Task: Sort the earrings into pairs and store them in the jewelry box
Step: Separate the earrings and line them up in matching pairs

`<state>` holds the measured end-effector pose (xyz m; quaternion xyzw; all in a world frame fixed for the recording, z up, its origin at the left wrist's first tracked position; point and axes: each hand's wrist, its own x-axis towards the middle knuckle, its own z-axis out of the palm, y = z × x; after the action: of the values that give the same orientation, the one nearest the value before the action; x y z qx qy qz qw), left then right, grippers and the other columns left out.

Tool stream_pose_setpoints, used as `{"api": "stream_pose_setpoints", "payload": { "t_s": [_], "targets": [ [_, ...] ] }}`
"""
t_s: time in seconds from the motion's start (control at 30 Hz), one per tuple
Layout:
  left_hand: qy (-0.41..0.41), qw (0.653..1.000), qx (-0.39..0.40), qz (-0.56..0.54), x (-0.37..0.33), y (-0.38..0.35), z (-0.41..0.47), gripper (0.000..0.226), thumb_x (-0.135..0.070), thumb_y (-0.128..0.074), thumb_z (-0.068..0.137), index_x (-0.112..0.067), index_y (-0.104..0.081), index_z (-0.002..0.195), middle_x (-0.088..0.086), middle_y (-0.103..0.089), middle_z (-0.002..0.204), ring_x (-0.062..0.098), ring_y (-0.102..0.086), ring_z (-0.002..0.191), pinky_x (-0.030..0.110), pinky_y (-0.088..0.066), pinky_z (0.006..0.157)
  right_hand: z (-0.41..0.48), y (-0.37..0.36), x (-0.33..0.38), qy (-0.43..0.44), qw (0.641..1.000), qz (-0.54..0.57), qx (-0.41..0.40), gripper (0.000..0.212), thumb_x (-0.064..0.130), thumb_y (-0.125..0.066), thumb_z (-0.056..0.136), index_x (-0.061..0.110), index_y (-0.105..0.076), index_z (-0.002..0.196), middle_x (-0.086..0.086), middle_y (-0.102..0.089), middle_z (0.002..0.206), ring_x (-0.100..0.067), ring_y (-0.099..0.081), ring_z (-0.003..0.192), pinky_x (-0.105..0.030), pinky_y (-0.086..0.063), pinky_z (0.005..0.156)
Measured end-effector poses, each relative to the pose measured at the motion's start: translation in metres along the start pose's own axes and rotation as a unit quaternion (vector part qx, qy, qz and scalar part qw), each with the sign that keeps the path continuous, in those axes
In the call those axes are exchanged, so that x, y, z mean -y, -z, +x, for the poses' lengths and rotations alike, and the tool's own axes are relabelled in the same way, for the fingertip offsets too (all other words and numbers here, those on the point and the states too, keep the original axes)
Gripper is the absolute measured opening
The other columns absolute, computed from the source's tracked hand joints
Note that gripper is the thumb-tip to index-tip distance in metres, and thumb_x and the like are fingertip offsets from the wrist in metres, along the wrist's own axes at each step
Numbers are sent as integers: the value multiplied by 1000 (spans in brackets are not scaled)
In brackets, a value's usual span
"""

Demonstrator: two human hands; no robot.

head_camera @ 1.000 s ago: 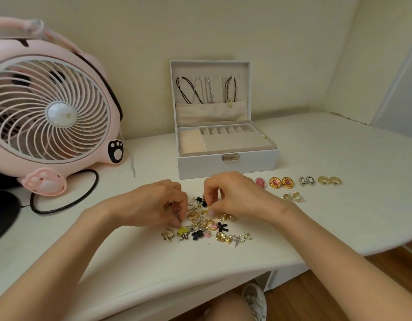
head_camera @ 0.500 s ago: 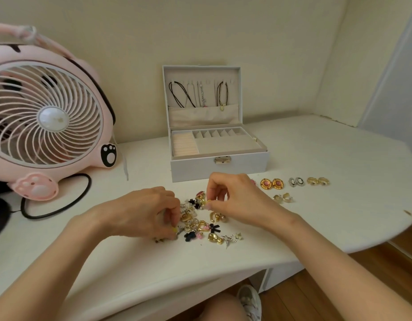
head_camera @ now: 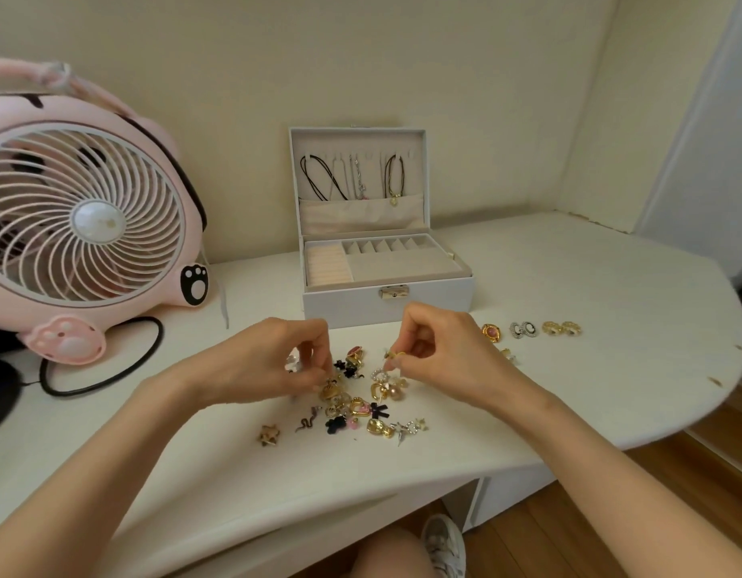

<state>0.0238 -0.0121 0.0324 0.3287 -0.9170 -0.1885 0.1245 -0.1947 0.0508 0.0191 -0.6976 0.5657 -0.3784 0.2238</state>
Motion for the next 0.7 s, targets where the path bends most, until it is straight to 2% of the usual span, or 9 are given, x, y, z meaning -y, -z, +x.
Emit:
{"api": "stream_pose_setpoints", "payload": {
  "t_s": [0.1, 0.23, 0.33, 0.37, 0.43, 0.53, 0.6, 0.7],
  "targets": [
    [-4, 999, -29, -35, -11, -5, 6, 26, -13, -62, 80, -26, -43, 69, -8, -65, 74, 4, -53, 65, 11, -38, 59, -7, 7, -6, -17, 1000, 16, -17, 21, 2, -71, 73, 12, -54, 68, -5, -70, 76, -16, -68, 73, -33, -55, 71],
    [-10, 998, -23, -54, -29, -21, 16, 23, -23, -71, 79, -22, -50, 68, -10, -59, 68, 2, -51, 61, 11, -37, 57, -18, 15, -15, -42, 999, 22, -19, 25, 3, -79, 66, 14, -57, 63, -1, -69, 75, -11, -67, 88, -32, -54, 79],
    [-17, 998, -1, -53, -42, -36, 26, 16, -26, -72, 78, -20, -58, 76, -11, -61, 72, 2, -53, 64, 11, -38, 58, -28, 25, -18, -63, 997, 29, -25, 28, -3, -82, 59, 11, -60, 66, 1, -63, 69, 13, -58, 66, -10, -43, 64],
    [-23, 999, 9, -47, -45, -39, 29, 11, -23, -69, 81, -19, -59, 79, -12, -61, 73, 1, -54, 66, 10, -38, 59, -30, 29, -20, -67, 997, 25, -29, 29, -4, -82, 59, 10, -61, 72, -1, -60, 66, 14, -54, 61, -8, -39, 60],
    [-32, 998, 29, -45, -53, -44, 36, 6, -15, -63, 85, -19, -59, 83, -15, -60, 73, -1, -56, 66, 9, -40, 61, -35, 36, -24, -73, 997, 1, -38, 31, 1, -84, 58, 15, -65, 79, 1, -55, 60, 5, -50, 54, -13, -39, 58],
    [-26, 997, 36, -68, -63, -49, 48, 15, -8, -63, 85, -19, -53, 87, -13, -58, 76, 6, -61, 65, 11, -44, 59, -41, 45, -31, -78, 995, 3, -57, 23, 3, -85, 58, 14, -67, 67, 2, -60, 59, -2, -52, 53, -19, -46, 55],
    [-27, 998, 30, -57, -68, -52, 57, 18, -7, -64, 83, -18, -52, 89, -12, -57, 78, 10, -63, 67, 8, -42, 56, -44, 49, -34, -84, 994, 39, -62, 20, -2, -82, 61, 9, -68, 68, -5, -64, 61, -8, -59, 54, -20, -50, 53],
    [-40, 999, 30, -15, -73, -55, 69, 6, -9, -64, 84, -11, -60, 89, -7, -63, 80, 12, -61, 76, 4, -38, 54, -49, 54, -36, -90, 994, 49, -49, 24, -3, -80, 63, 13, -73, 80, -10, -59, 60, -11, -59, 53, -15, -47, 54]
  ]
}}
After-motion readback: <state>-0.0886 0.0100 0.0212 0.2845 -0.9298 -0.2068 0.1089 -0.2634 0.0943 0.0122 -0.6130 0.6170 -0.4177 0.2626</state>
